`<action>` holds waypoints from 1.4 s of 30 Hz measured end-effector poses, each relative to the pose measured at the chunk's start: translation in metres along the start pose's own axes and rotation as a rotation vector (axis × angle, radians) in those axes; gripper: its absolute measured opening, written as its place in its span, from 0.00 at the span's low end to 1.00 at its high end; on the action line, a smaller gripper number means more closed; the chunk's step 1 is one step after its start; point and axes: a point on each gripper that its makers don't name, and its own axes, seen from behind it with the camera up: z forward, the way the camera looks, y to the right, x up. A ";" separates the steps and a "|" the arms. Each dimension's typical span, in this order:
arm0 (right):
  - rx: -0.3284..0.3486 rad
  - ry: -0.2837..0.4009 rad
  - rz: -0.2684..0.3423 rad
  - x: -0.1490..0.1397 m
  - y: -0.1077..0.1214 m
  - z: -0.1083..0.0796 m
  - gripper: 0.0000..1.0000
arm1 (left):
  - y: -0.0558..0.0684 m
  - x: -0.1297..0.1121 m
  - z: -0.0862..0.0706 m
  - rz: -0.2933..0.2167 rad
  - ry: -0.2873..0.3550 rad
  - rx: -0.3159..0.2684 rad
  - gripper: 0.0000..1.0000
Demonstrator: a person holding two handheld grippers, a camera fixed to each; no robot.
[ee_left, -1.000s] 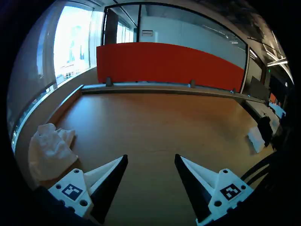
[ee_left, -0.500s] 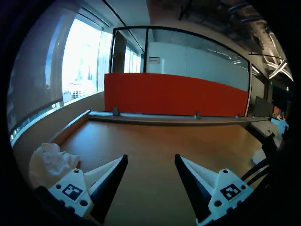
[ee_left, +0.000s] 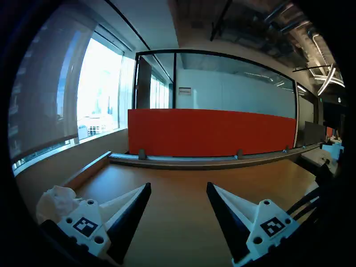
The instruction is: Fold towel
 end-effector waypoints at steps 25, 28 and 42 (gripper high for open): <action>0.018 0.028 0.023 -0.012 -0.012 -0.015 1.00 | -0.024 -0.074 -0.006 0.008 0.124 0.027 0.92; 0.019 0.028 0.023 -0.018 -0.015 -0.015 1.00 | -0.023 -0.080 -0.005 0.019 0.140 0.025 0.92; 0.022 0.027 0.023 -0.051 -0.015 -0.011 1.00 | -0.024 -0.114 -0.001 0.042 0.167 0.024 0.92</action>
